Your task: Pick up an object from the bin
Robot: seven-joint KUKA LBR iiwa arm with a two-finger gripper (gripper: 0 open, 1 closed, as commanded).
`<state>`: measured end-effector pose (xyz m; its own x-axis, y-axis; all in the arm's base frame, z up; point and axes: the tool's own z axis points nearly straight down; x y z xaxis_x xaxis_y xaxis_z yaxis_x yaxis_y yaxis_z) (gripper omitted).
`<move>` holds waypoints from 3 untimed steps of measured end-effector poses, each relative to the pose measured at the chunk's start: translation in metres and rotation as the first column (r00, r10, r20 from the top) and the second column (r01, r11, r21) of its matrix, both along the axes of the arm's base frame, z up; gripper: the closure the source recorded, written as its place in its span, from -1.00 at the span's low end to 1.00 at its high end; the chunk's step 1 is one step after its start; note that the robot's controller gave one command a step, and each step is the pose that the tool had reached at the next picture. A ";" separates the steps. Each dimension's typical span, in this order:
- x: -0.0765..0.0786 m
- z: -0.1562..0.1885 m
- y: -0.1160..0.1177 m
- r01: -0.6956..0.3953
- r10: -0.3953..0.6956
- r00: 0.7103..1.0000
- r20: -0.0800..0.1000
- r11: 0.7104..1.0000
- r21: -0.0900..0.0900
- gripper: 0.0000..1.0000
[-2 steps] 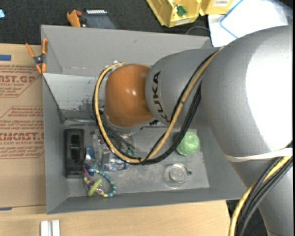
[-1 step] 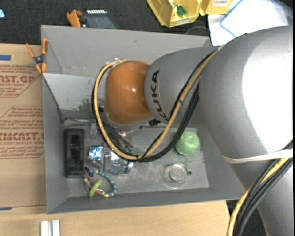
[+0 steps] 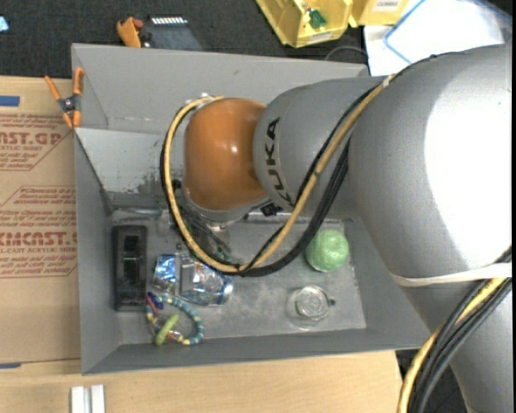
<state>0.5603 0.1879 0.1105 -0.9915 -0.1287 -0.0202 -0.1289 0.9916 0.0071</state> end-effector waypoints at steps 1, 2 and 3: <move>-0.017 -0.007 -0.021 -0.106 0.106 0.994 0.003 0.994 -0.001 -1.00; -0.025 -0.022 -0.043 -0.184 0.184 0.983 0.001 0.983 -0.004 -1.00; -0.009 -0.033 -0.027 -0.440 0.440 0.898 0.003 0.898 -0.010 -1.00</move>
Offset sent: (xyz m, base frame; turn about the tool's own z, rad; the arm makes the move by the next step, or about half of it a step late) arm -0.0282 -0.0556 -0.0330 -0.2135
